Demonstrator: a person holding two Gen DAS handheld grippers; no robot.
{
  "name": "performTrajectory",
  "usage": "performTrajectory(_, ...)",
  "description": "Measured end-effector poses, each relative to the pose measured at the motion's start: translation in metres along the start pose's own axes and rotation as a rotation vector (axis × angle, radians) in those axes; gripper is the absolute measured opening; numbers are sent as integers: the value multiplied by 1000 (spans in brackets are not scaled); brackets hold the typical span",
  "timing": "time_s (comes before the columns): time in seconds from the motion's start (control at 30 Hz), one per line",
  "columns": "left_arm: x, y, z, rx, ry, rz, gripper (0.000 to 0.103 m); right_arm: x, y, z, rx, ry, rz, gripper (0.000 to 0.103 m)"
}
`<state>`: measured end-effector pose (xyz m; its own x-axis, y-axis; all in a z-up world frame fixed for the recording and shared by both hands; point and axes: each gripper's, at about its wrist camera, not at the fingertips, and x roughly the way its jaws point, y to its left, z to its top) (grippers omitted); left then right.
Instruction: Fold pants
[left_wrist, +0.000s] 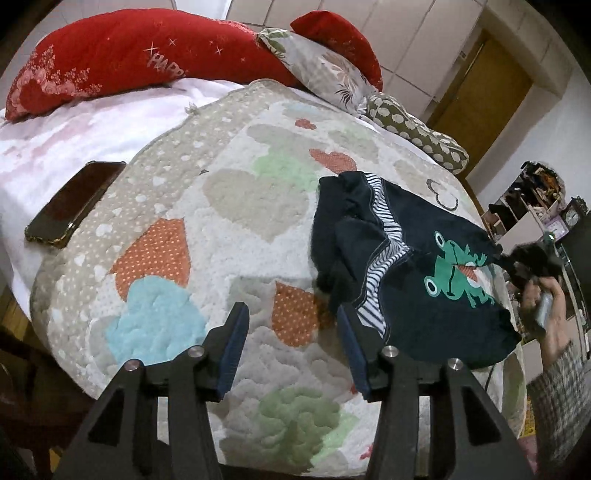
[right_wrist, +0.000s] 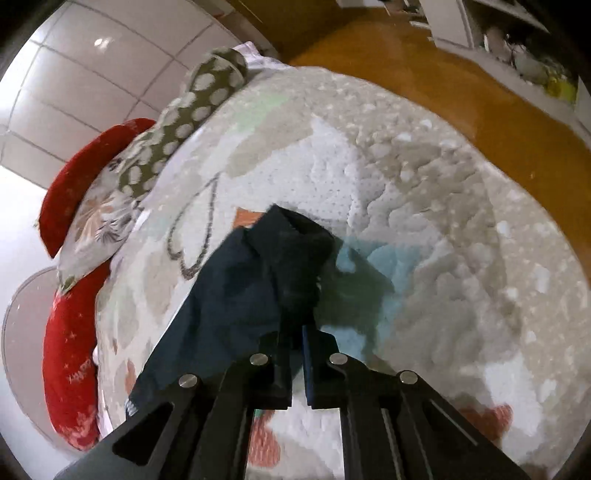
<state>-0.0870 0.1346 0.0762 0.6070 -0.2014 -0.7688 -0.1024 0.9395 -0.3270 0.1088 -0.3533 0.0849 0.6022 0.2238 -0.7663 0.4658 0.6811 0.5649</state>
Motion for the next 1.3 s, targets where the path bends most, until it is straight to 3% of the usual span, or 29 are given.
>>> performTrajectory(0.2, 8, -11, -6, 13, 29, -54, 49, -57, -25, -29, -50, -35, 26, 4)
performTrajectory(0.3, 9, -16, -8, 19, 40, -54, 49, -71, -48, -38, -55, -67, -21, 4)
performTrajectory(0.43, 6, -21, -12, 27, 42, -49, 49, -73, -53, -37, -53, -71, 88, 9)
performTrajectory(0.47, 5, -23, -14, 32, 44, -47, 49, -68, -43, -34, -71, -63, 105, 31)
performTrajectory(0.5, 4, -26, -17, 40, 48, -46, 49, -63, -36, -31, -87, -62, 102, 67)
performTrajectory(0.53, 3, -27, -19, 45, 50, -46, 49, -56, -27, -27, -106, -68, 91, 76)
performTrajectory(0.57, 2, -28, -20, 49, 51, -45, 49, -47, -18, -21, -116, -85, 60, 77)
performTrajectory(0.67, -4, -33, -23, 60, 47, -40, 50, -15, 3, -7, -126, -78, -5, 75)
performTrajectory(0.73, -6, -35, -23, 66, 45, -40, 51, 4, 5, -2, -107, -41, -17, 49)
performTrajectory(0.77, -6, -35, -23, 67, 44, -41, 51, 15, 5, -1, -81, 7, 12, 11)
performTrajectory(0.8, -7, -35, -23, 67, 40, -44, 51, 17, 4, -1, -68, 31, 31, 4)
performTrajectory(1.13, 11, -42, -29, 68, 98, -102, 53, -44, -38, -36, -62, -18, 59, 5)
performTrajectory(1.23, 1, -44, -30, 87, 69, -93, 54, -50, -48, -43, -73, -55, -26, 15)
performTrajectory(1.3, -5, -41, -29, 82, 44, -75, 59, -69, -51, -55, -80, -120, -26, 21)
